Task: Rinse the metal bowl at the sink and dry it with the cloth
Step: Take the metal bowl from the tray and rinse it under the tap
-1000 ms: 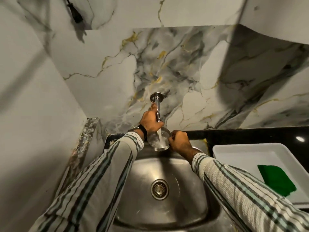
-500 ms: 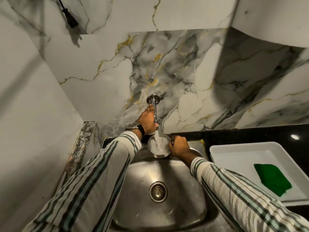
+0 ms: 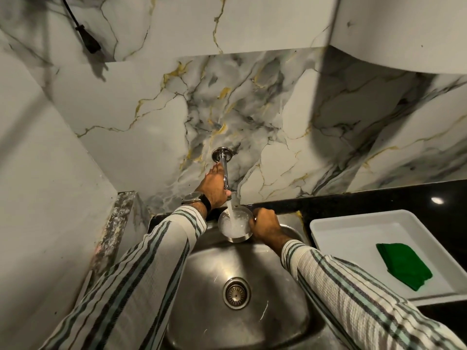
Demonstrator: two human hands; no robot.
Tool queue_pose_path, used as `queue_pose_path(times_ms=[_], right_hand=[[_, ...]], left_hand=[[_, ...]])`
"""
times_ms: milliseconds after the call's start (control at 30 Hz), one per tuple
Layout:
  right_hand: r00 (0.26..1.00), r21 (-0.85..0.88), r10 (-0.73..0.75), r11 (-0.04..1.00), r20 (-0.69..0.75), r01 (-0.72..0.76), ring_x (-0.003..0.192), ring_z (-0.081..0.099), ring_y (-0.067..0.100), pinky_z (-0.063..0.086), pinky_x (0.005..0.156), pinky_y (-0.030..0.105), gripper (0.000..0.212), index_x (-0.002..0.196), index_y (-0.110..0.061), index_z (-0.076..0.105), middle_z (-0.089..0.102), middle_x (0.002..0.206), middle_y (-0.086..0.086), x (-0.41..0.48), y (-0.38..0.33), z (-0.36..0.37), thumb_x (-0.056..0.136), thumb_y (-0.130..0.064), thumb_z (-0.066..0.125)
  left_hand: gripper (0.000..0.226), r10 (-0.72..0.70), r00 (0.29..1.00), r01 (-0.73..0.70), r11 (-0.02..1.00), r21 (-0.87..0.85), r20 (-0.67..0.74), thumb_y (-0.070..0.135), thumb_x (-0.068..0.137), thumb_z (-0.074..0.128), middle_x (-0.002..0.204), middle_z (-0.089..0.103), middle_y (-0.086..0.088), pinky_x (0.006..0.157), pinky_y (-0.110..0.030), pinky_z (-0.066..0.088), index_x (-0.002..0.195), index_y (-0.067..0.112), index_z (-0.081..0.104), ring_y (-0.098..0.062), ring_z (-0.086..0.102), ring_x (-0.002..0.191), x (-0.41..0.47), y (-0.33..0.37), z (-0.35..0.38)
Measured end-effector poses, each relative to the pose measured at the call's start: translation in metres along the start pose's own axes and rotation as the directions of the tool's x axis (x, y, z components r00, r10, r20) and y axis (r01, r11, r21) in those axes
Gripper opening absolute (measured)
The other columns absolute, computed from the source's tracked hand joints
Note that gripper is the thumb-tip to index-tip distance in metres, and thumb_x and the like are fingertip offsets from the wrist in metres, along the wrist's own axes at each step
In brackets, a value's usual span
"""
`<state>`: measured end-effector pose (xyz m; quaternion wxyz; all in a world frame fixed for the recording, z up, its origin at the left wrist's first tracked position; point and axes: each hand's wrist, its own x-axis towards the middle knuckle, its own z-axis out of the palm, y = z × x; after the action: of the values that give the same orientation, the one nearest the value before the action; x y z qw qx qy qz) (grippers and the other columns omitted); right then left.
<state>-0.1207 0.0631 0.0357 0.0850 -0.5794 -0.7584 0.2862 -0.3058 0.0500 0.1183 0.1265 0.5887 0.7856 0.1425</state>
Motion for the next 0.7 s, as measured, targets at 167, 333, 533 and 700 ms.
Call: queue_pose_path(times_ms=[167,333,533,700], right_hand=[[1.0,-0.008,0.001,1.0,-0.006,-0.001,0.107,0.073,0.032,0.062,0.091,0.039,0.026,0.12,-0.005,0.076,0.077,0.117,0.016,-0.004,0.004,0.002,0.103,-0.022,0.065],[1.0,-0.009,0.016,1.0,-0.01,-0.016,0.108,0.073,0.031,0.062,0.092,0.039,0.027,0.121,-0.005,0.075,0.077,0.117,0.016,-0.007,0.01,0.0,0.104,-0.023,0.065],[0.999,-0.012,0.032,0.999,0.004,-0.032,0.111,0.073,0.029,0.062,0.094,0.039,0.026,0.124,-0.007,0.074,0.077,0.12,0.014,-0.006,0.018,-0.003,0.104,-0.022,0.065],[1.0,0.015,0.03,0.999,-0.007,-0.03,0.111,0.073,0.029,0.061,0.094,0.038,0.027,0.125,-0.007,0.074,0.077,0.12,0.013,-0.009,0.016,-0.006,0.103,-0.022,0.067]], left_hand=[[0.098,0.009,1.0,-0.009,1.0,-0.006,-0.019,0.017,0.096,0.079,0.161,0.048,-0.021,0.122,-0.049,0.049,0.172,0.002,0.019,-0.041,0.055,0.145,-0.001,-0.001,0.002],[0.092,0.013,1.0,-0.013,0.999,-0.038,-0.023,0.012,0.096,0.077,0.151,0.054,-0.02,0.117,-0.051,0.053,0.17,0.004,0.022,-0.041,0.059,0.136,-0.001,0.0,0.002],[0.089,0.005,0.999,-0.006,0.999,-0.054,-0.031,0.011,0.095,0.078,0.147,0.057,-0.017,0.113,-0.049,0.055,0.169,0.008,0.027,-0.038,0.063,0.131,-0.003,0.0,0.002],[0.085,-0.014,0.999,0.012,0.998,-0.06,-0.037,0.012,0.095,0.077,0.147,0.058,-0.017,0.115,-0.05,0.054,0.166,0.008,0.031,-0.038,0.062,0.132,-0.003,0.001,0.002]])
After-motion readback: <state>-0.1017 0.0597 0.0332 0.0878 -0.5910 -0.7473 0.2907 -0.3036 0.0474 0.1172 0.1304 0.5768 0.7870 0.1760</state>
